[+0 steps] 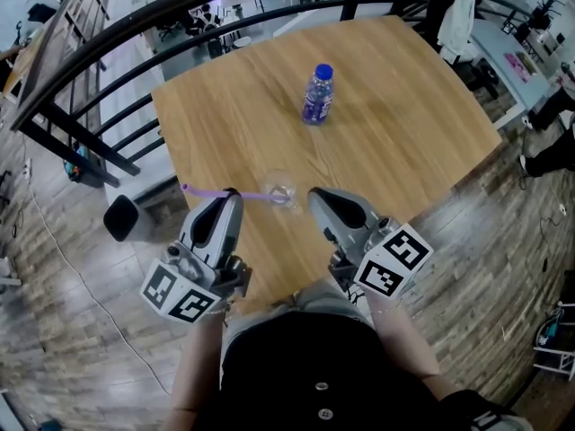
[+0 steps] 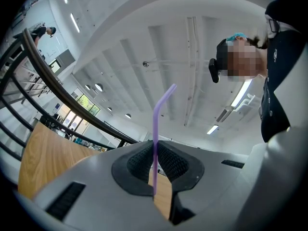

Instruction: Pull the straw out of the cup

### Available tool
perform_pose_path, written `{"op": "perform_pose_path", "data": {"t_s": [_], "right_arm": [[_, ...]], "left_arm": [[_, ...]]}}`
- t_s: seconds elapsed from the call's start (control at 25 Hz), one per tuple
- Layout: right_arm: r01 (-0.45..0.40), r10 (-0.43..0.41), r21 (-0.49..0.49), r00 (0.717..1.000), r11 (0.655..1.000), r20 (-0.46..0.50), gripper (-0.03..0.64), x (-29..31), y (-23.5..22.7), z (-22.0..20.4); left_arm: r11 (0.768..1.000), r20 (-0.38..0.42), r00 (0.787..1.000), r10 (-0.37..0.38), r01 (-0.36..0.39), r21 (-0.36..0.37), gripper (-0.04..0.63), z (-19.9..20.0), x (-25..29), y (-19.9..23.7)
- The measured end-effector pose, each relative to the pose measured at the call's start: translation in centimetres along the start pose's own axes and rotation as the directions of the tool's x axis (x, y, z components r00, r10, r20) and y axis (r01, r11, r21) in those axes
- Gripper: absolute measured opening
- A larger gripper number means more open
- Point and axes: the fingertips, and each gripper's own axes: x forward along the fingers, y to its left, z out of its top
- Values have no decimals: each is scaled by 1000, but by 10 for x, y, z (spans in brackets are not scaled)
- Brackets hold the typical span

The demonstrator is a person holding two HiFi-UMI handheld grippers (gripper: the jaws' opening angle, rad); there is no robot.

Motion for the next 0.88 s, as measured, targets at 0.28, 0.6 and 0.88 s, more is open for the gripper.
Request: {"op": "perform_pose_path", "data": {"t_s": [0.28,0.6,0.88], "right_arm": [[-1,1,-3,1000,1000,-21,-2,1,2,-3],[1,-2,-10,1000,1000,-28,-3,-2,3,-5],[-4,3,-15,999,1000,-33,-2,0,3,-5]], "left_arm": [[1000,-13,1000,-2,2,-9,41,-1,-1,2],[1000,-14,1000,-10,10,-11,41,-2,-3,0],[1000,-13,1000,-11,11,-13,41,-2,0,1]]}}
